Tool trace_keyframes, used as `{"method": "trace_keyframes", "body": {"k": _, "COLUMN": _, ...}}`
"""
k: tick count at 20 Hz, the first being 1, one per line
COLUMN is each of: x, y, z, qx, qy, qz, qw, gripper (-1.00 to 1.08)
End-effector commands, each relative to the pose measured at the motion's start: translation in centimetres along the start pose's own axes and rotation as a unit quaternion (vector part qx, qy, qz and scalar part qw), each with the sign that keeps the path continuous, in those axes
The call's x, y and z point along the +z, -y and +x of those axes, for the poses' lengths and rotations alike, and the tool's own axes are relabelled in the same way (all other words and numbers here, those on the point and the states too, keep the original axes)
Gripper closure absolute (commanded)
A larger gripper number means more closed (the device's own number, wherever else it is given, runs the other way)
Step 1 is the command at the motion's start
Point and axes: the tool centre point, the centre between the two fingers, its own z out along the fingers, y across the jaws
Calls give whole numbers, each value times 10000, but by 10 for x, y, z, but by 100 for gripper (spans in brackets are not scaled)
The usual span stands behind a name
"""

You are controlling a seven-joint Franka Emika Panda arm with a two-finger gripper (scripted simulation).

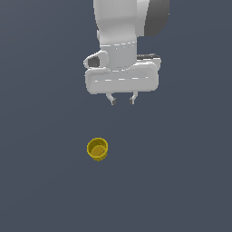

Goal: Pick up the object and move it to a goal position.

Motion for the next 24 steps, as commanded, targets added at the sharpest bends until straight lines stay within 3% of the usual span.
{"method": "trace_keyframes", "body": {"k": 1, "x": -37, "y": 1, "z": 13, "qx": 203, "qy": -319, "qz": 73, "qw": 9993, "gripper": -20}}
{"method": "trace_keyframes", "body": {"k": 10, "x": -166, "y": 12, "z": 38, "qx": 810, "qy": -1401, "qz": 176, "qw": 9867, "gripper": -20}}
{"method": "trace_keyframes", "body": {"k": 17, "x": -248, "y": 33, "z": 41, "qx": 1150, "qy": -2139, "qz": 119, "qw": 9700, "gripper": -20}}
{"method": "trace_keyframes", "body": {"k": 24, "x": -305, "y": 66, "z": 36, "qx": 1390, "qy": -2750, "qz": -53, "qw": 9513, "gripper": -20}}
